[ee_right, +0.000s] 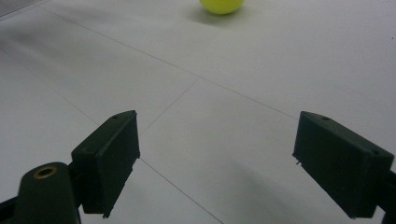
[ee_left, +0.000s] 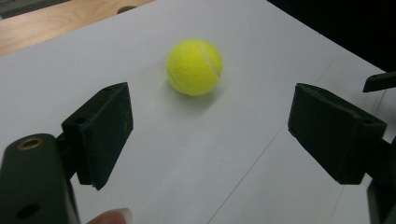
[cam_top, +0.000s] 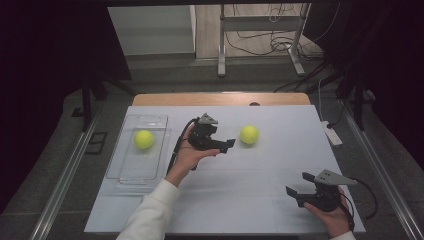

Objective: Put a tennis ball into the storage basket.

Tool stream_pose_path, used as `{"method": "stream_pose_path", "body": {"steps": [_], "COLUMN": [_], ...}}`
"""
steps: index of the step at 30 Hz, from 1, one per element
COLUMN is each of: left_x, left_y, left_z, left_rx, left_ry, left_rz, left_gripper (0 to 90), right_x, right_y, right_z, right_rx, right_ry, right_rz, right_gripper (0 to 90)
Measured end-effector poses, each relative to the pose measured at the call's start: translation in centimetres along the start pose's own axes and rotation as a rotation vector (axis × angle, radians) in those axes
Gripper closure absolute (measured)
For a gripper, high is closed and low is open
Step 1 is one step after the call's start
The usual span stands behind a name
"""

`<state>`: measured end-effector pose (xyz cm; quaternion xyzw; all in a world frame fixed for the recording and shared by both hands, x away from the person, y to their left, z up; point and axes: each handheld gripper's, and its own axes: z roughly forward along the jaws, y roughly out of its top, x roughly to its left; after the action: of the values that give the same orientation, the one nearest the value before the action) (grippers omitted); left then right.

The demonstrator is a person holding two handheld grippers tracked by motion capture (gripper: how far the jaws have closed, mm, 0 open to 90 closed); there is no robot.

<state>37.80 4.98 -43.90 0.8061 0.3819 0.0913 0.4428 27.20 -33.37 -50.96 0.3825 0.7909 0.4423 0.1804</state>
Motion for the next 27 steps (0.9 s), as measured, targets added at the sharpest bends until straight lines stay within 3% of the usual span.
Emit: {"method": "stream_pose_path", "body": {"steps": [27], "left_x": [0.5], "left_y": [0.8], "left_z": [2.2], "left_rx": [0.036], "left_ry": [0.004], "left_rz": [-0.021], "left_gripper": [14.5], "right_x": [-0.1], "right_y": [0.0], "right_z": [0.0], "right_rx": [0.000], "right_ry": [0.005], "right_rz": [0.004], "right_gripper": [14.2]}}
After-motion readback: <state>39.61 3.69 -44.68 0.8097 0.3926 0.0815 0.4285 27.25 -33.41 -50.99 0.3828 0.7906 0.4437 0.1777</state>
